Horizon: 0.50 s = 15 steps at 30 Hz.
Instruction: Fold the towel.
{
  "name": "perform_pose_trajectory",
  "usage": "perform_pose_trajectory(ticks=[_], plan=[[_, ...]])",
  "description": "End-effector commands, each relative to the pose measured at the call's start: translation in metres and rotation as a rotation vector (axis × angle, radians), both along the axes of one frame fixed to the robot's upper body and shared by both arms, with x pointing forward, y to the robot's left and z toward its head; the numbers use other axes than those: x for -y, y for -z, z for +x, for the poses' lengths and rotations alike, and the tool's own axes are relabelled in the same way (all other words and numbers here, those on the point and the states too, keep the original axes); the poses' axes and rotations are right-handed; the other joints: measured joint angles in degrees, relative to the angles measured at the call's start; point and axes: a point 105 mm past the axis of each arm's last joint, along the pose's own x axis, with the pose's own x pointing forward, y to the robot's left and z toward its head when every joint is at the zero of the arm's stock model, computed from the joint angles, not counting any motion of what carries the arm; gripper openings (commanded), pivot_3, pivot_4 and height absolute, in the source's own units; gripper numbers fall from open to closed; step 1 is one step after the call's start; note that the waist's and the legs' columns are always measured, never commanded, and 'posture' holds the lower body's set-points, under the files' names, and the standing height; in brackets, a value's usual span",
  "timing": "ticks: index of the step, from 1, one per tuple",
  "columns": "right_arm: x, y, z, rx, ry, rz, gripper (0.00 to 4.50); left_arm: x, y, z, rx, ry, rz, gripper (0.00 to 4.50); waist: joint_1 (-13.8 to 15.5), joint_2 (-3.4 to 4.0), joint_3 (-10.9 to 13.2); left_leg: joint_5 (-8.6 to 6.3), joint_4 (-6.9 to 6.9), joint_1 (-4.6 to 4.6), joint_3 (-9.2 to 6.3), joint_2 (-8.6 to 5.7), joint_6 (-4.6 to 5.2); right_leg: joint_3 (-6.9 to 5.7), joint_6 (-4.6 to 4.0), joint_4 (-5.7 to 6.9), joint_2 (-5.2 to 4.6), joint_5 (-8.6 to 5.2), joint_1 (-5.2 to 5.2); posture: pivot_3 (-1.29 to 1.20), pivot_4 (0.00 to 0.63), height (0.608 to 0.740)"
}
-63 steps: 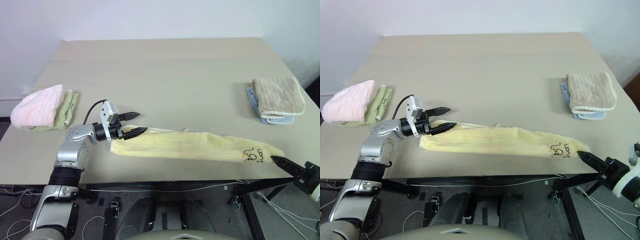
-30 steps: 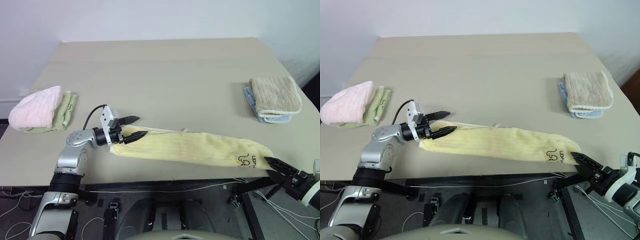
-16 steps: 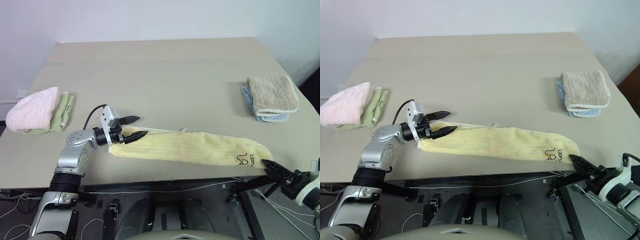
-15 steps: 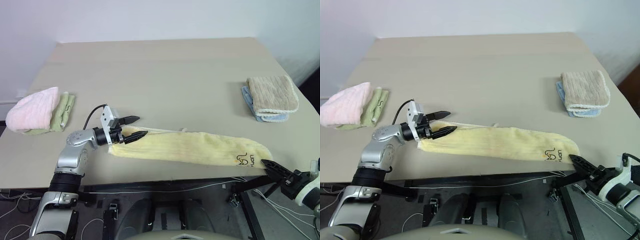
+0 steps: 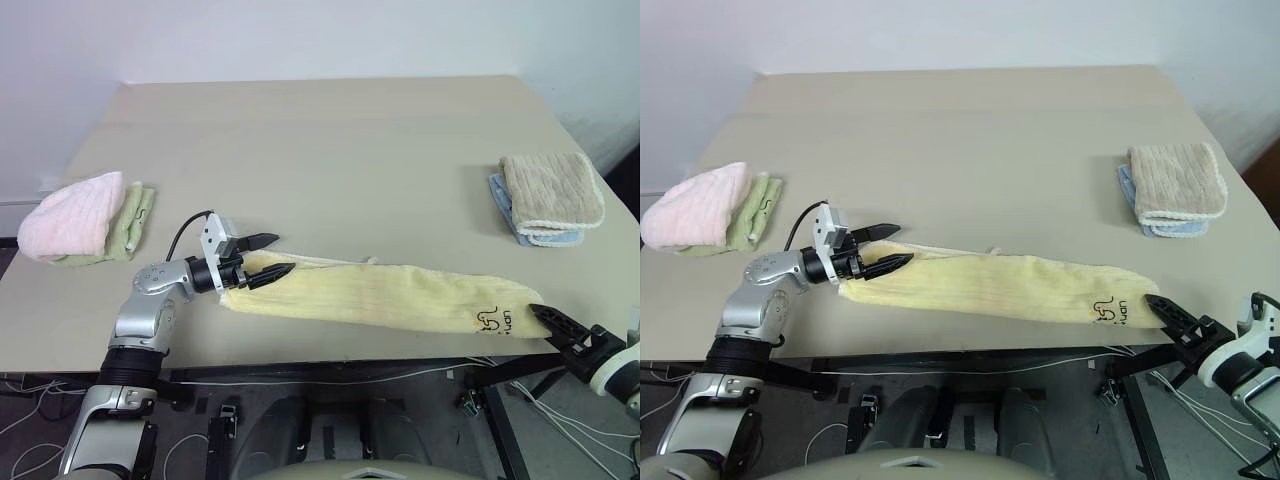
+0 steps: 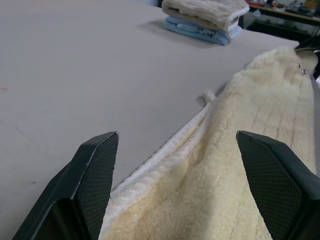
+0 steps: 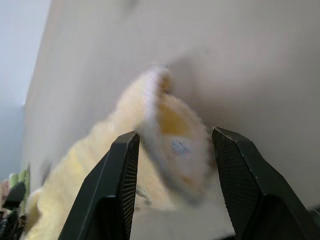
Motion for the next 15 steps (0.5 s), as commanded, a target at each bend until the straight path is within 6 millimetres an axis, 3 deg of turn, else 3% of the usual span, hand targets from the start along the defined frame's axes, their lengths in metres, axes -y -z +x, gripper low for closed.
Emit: perform_pose_trajectory(ticks=[1, 8, 15], plan=[[-0.006, -0.011, 0.003, 0.041, 0.009, 0.001, 2.39, -0.001, -0.010, -0.001, 0.047, 0.004, -0.010, 3.96, 0.00, 0.00, 0.00, 0.00, 0.00, 0.00, 0.00, 0.00, 0.00, 0.00, 0.00, 0.00, 0.00, 0.00, 0.00, 0.00, 0.150, 0.740], [-0.042, -0.019, 0.003, 0.047, -0.089, 0.092, 2.39, -0.002, -0.011, 0.000, 0.051, 0.003, -0.005, 3.96, -0.07, 0.00, 0.00, 0.02, -0.03, 0.00, 0.00, 0.00, 0.04, 0.01, 0.00, 0.00, 0.00, 0.00, -0.02, 0.00, 0.150, 0.740], [-0.038, -0.015, 0.002, 0.003, -0.053, 0.071, 2.39, -0.004, -0.011, 0.000, 0.050, -0.004, 0.004, 3.96, -0.01, 0.00, 0.00, 0.04, -0.03, -0.01, 0.00, 0.00, 0.08, 0.01, -0.01, -0.02, -0.01, -0.01, -0.02, 0.00, 0.150, 0.740]])
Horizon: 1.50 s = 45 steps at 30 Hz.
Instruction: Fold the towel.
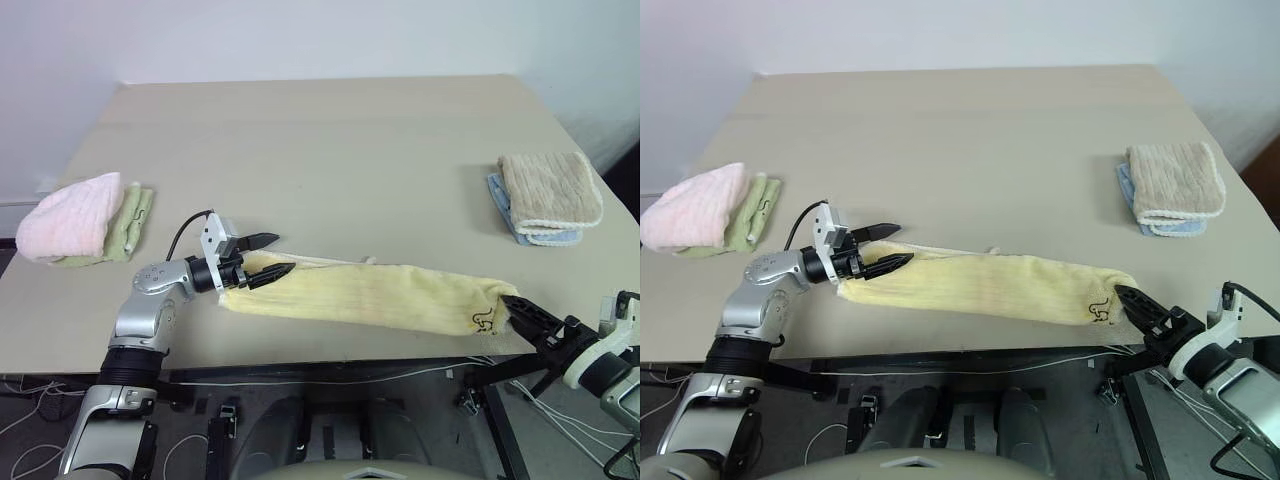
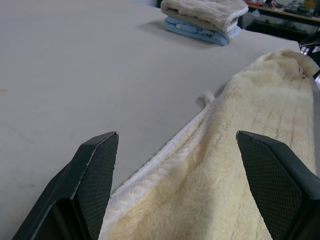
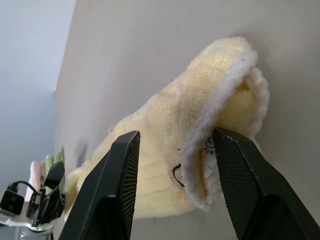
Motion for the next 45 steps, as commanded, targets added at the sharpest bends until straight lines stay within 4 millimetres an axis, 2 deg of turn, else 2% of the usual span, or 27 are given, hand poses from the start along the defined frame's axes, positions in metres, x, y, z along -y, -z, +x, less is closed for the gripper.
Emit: perform_pose_trajectory(ticks=[1, 9, 16, 19, 22, 27, 28, 32, 40, 45], plan=[[0.005, -0.007, -0.001, 0.003, 0.010, -0.036, 2.39, -0.004, -0.011, -0.001, 0.049, -0.004, 0.004, 3.96, 0.03, 0.01, 0.00, 0.00, 0.00, 0.00, 0.00, 0.00, 0.00, 0.00, 0.00, 0.00, 0.00, 0.00, 0.00, 0.00, 0.150, 0.740], [0.024, -0.002, -0.007, -0.039, 0.031, -0.118, 2.39, -0.005, -0.010, 0.000, 0.054, -0.005, 0.013, 3.96, 0.02, 0.00, 0.00, 0.01, 0.00, 0.00, 0.00, 0.00, 0.01, 0.00, 0.00, -0.01, 0.00, 0.00, 0.00, 0.00, 0.150, 0.740], [0.026, 0.002, -0.011, -0.048, 0.000, -0.144, 2.39, -0.004, -0.010, 0.000, 0.055, -0.003, 0.006, 3.96, 0.02, 0.00, 0.00, 0.01, 0.00, 0.00, 0.00, 0.00, 0.02, 0.00, 0.00, -0.02, 0.00, 0.00, 0.01, 0.00, 0.150, 0.740], [0.020, 0.004, -0.012, -0.044, -0.032, -0.142, 2.39, -0.004, -0.010, 0.001, 0.056, -0.004, 0.004, 3.96, 0.02, 0.01, 0.00, 0.01, 0.00, 0.00, 0.00, 0.00, 0.02, 0.00, 0.00, -0.02, 0.00, 0.00, 0.01, 0.00, 0.150, 0.740], [0.020, 0.005, -0.011, -0.037, -0.021, -0.142, 1.84, -0.003, -0.010, 0.001, 0.055, -0.005, -0.001, 3.96, 0.03, 0.00, 0.00, 0.01, 0.00, -0.01, 0.00, 0.00, 0.01, 0.00, 0.00, -0.02, 0.00, 0.00, 0.01, 0.00, 0.150, 0.740], [0.027, 0.007, -0.006, -0.032, 0.018, -0.137, 0.22, -0.003, -0.009, 0.001, 0.053, -0.003, 0.004, 3.96, 0.02, 0.00, 0.00, 0.00, 0.00, 0.00, 0.00, 0.00, 0.00, 0.00, 0.00, -0.02, 0.00, 0.00, 0.01, 0.00, 0.150, 0.740], [0.027, 0.007, -0.005, -0.030, 0.021, -0.136, 0.02, -0.003, -0.009, 0.001, 0.053, -0.003, 0.004, 3.96, 0.02, 0.00, 0.00, 0.00, 0.00, 0.00, 0.00, 0.00, 0.00, 0.00, 0.00, -0.02, 0.00, 0.00, 0.01, 0.00, 0.150, 0.740], [0.028, -0.002, -0.003, -0.001, 0.026, -0.106, 0.02, -0.003, -0.009, 0.001, 0.050, -0.003, 0.004, 3.96, 0.03, 0.00, 0.00, 0.00, 0.00, -0.01, 0.00, 0.00, 0.01, 0.00, 0.00, -0.02, 0.00, 0.00, 0.00, 0.00, 0.150, 0.740], [0.041, -0.034, -0.030, 0.020, -0.049, -0.097, 0.02, -0.003, -0.009, 0.002, 0.045, -0.004, 0.002, 3.96, 0.01, 0.05, 0.00, 0.01, -0.01, -0.03, 0.00, 0.00, 0.02, 0.00, 0.01, -0.06, -0.01, 0.00, 0.02, 0.00, 0.150, 0.740], [0.064, -0.032, -0.038, -0.033, -0.024, -0.156, 0.02, 0.000, -0.008, 0.005, 0.044, 0.003, 0.001, 3.96, 0.02, 0.04, 0.00, 0.00, 0.00, -0.01, 0.00, 0.02, 0.01, -0.02, 0.00, -0.09, -0.01, -0.01, 0.08, 0.00, 0.150, 0.740]])
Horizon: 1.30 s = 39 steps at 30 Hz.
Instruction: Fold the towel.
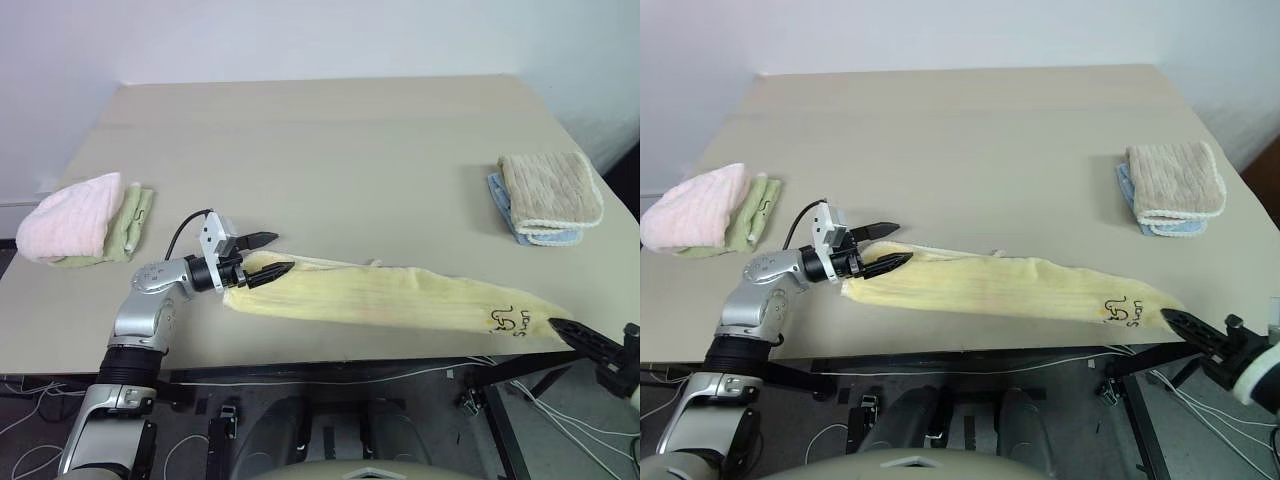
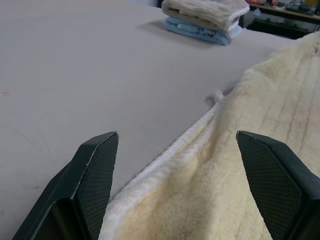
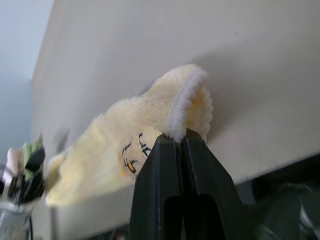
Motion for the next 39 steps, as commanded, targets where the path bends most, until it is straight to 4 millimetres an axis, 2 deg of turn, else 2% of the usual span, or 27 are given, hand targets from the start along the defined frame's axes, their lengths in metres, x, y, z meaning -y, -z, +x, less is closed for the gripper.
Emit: perform_pose_trajectory(ticks=[1, 6, 13, 15, 18, 20, 22, 24, 26, 30, 32, 39], plan=[[0.019, -0.005, 0.000, 0.015, 0.045, -0.045, 0.02, 0.002, -0.009, 0.003, 0.046, 0.012, 0.001, 3.96, 0.03, 0.00, 0.00, -0.01, 0.00, 0.00, 0.00, 0.00, 0.00, 0.00, 0.00, -0.04, 0.00, 0.00, 0.01, 0.00, 0.150, 0.740], [0.017, -0.013, 0.011, 0.064, 0.004, -0.068, 0.02, 0.003, -0.009, 0.003, 0.050, 0.019, 0.002, 3.96, 0.04, 0.02, 0.00, 0.00, -0.01, -0.01, 0.00, 0.00, 0.01, -0.01, 0.00, -0.08, 0.00, 0.00, 0.00, 0.00, 0.150, 0.740], [-0.014, -0.049, 0.026, 0.216, -0.203, -0.161, 0.02, 0.001, -0.011, 0.005, 0.056, 0.022, 0.009, 3.96, 0.04, 0.03, -0.01, 0.00, 0.00, -0.01, 0.00, 0.01, 0.02, -0.04, 0.01, -0.06, 0.00, 0.01, 0.00, 0.00, 0.150, 0.740], [-0.040, -0.073, 0.030, 0.306, -0.366, -0.194, 0.02, 0.000, -0.011, 0.005, 0.058, 0.021, 0.016, 3.96, 0.04, 0.08, 0.01, 0.00, 0.02, -0.03, 0.00, 0.01, 0.02, -0.04, 0.02, -0.08, 0.00, 0.01, 0.00, 0.00, 0.150, 0.740], [-0.065, -0.087, 0.031, 0.363, -0.512, -0.217, 0.02, 0.000, -0.011, 0.005, 0.061, 0.023, 0.027, 3.96, 0.02, 0.05, 0.03, 0.00, 0.08, -0.04, 0.00, 0.02, 0.02, -0.05, 0.03, -0.05, 0.02, 0.02, 0.00, 0.00, 0.150, 0.740], [-0.087, -0.088, 0.034, 0.372, -0.627, -0.226, 0.02, 0.000, -0.011, 0.005, 0.061, 0.021, 0.024, 3.96, 0.04, 0.05, 0.03, 0.00, 0.09, -0.03, -0.03, 0.07, 0.02, -0.15, 0.02, -0.07, 0.03, 0.01, 0.06, 0.00, 0.150, 0.740], [-0.095, -0.087, 0.034, 0.371, -0.671, -0.231, 0.02, 0.000, -0.011, 0.005, 0.061, 0.020, 0.022, 3.96, 0.16, 0.03, 0.03, 0.00, 0.10, -0.05, -0.03, 0.07, 0.02, -0.15, 0.02, -0.10, 0.02, 0.01, 0.05, 0.00, 0.150, 0.740], [-0.122, -0.067, 0.038, 0.324, -0.797, -0.261, 0.02, 0.000, -0.012, 0.005, 0.064, 0.019, 0.023, 3.96, 0.10, 0.03, 0.04, -0.02, 0.10, -0.09, -0.03, 0.07, 0.05, -0.16, 0.02, -0.17, 0.02, 0.02, 0.04, 0.00, 0.150, 0.740], [-0.137, -0.056, 0.040, 0.303, -0.868, -0.282, 0.02, 0.000, -0.012, 0.004, 0.066, 0.017, 0.024, 3.96, 0.01, 0.03, 0.04, -0.03, 0.17, -0.12, -0.02, 0.07, 0.07, -0.16, 0.02, -0.15, 0.01, 0.02, 0.03, 0.00, 0.150, 0.740], [-0.144, -0.042, 0.063, 0.295, -0.822, -0.278, 0.02, -0.001, -0.012, 0.003, 0.071, 0.009, 0.026, 3.96, 0.04, 0.02, 0.04, -0.08, 0.20, -0.13, -0.03, 0.07, -0.01, -0.16, 0.01, -0.14, 0.01, 0.02, 0.03, 0.00, 0.150, 0.740], [-0.144, -0.040, 0.067, 0.292, -0.817, -0.271, 0.02, -0.001, -0.012, 0.003, 0.072, 0.007, 0.026, 3.96, 0.25, 0.03, 0.05, -0.09, 0.22, -0.14, -0.03, 0.06, -0.01, -0.16, 0.01, -0.14, 0.01, 0.03, 0.03, 0.00, 0.150, 0.740], [-0.177, -0.032, 0.074, 0.318, -0.908, -0.272, 0.02, -0.005, -0.009, -0.004, 0.069, -0.009, 0.037, 3.96, 0.01, 0.03, 0.05, -0.10, 0.16, -0.15, -0.03, 0.06, 0.00, -0.13, 0.02, -0.03, 0.04, 0.03, -0.10, 0.00, 0.150, 0.740]])
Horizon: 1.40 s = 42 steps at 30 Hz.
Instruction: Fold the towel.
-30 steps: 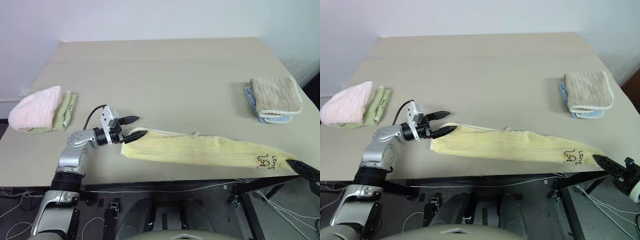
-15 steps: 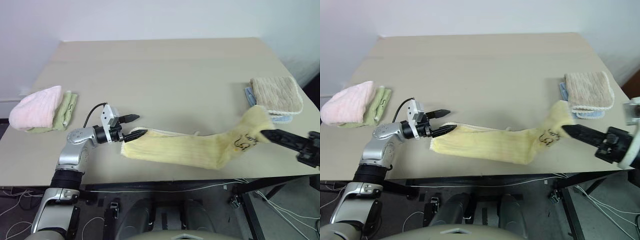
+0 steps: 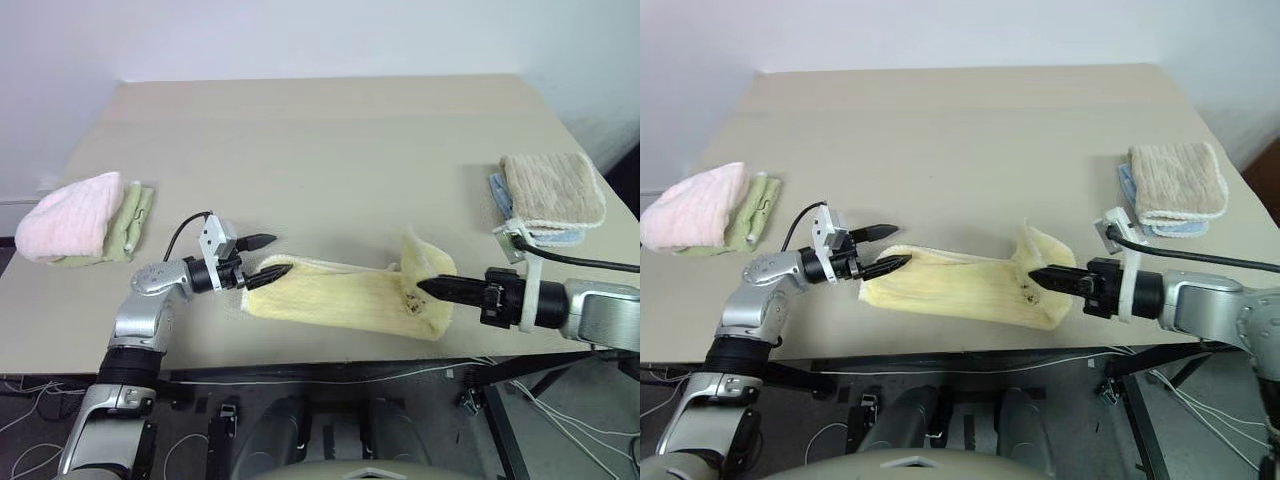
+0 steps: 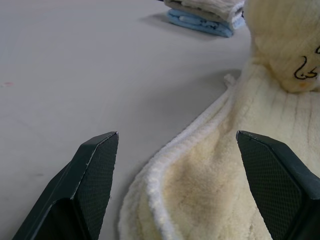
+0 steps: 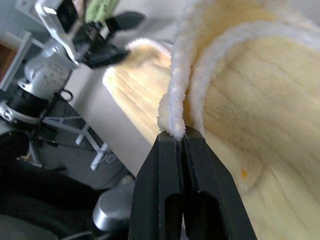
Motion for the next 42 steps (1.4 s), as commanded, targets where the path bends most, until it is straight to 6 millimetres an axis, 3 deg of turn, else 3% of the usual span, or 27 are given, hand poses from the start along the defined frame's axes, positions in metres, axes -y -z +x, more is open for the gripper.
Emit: perform_pose_trajectory(ticks=[1, 5, 14, 17, 22, 30, 38, 39, 42], plan=[[-0.014, -0.003, -0.001, 0.018, -0.057, 0.003, 0.02, -0.002, -0.013, 0.000, 0.052, -0.004, 0.007, 3.96, 0.08, 0.00, 0.00, 0.00, 0.01, 0.00, 0.00, 0.00, 0.00, 0.00, 0.00, 0.04, 0.00, 0.00, -0.01, 0.00, 0.150, 0.740], [-0.024, -0.010, -0.009, 0.025, -0.131, 0.025, 0.02, -0.005, -0.017, 0.000, 0.057, -0.009, 0.014, 3.96, 0.13, 0.00, 0.00, 0.00, 0.08, 0.00, 0.00, 0.00, -0.01, 0.00, 0.00, 0.07, 0.00, 0.00, 0.01, 0.00, 0.150, 0.740], [-0.009, -0.018, -0.021, 0.025, -0.162, 0.013, 0.02, -0.007, -0.016, -0.002, 0.052, -0.013, 0.017, 3.96, 0.08, 0.01, 0.00, -0.01, 0.06, 0.00, 0.01, -0.01, -0.01, 0.00, 0.00, 0.07, -0.01, 0.00, 0.01, 0.00, 0.150, 0.740], [-0.004, -0.011, -0.025, -0.001, -0.171, -0.016, 0.02, -0.006, -0.015, -0.002, 0.049, -0.012, 0.018, 3.96, 0.09, 0.00, 0.00, -0.01, 0.06, -0.01, 0.01, -0.01, -0.01, 0.01, -0.01, 0.06, -0.01, 0.00, 0.00, 0.00, 0.150, 0.740], [-0.011, -0.013, -0.029, 0.006, -0.210, 0.032, 0.02, -0.006, -0.014, -0.003, 0.050, -0.010, 0.016, 3.96, 0.03, 0.00, 0.00, -0.01, 0.06, -0.01, 0.01, 0.00, -0.02, 0.01, -0.01, 0.08, -0.01, -0.01, 0.00, 0.00, 0.150, 0.740], [-0.033, 0.009, -0.030, -0.053, -0.285, 0.033, 0.02, -0.010, -0.015, -0.005, 0.050, -0.023, 0.023, 3.96, -0.04, 0.00, 0.00, -0.01, 0.06, -0.01, 0.01, -0.01, -0.02, 0.02, -0.01, 0.08, -0.01, 0.00, -0.02, 0.00, 0.150, 0.740], [-0.051, 0.024, -0.008, -0.032, -0.269, -0.008, 0.02, -0.016, -0.017, -0.007, 0.054, -0.041, 0.034, 3.96, 0.18, 0.00, 0.00, -0.01, 0.05, -0.03, 0.01, -0.01, -0.02, 0.01, -0.01, 0.08, 0.00, 0.00, -0.26, 0.00, 0.150, 0.740], [-0.051, 0.023, -0.007, -0.037, -0.268, 0.002, 0.46, -0.017, -0.017, -0.007, 0.053, -0.044, 0.035, 3.96, 0.18, 0.00, 0.00, -0.01, 0.05, -0.06, 0.01, -0.02, -0.02, 0.01, 0.00, 0.08, 0.00, 0.00, -0.29, 0.00, 0.150, 0.740], [-0.053, 0.021, -0.005, -0.033, -0.266, 0.024, 1.24, -0.018, -0.016, -0.009, 0.050, -0.054, 0.036, 3.96, 0.08, 0.00, 0.00, -0.01, 0.05, -0.07, 0.01, -0.04, -0.02, 0.02, 0.14, 0.07, -0.01, 0.09, -0.29, 0.00, 0.150, 0.740]])
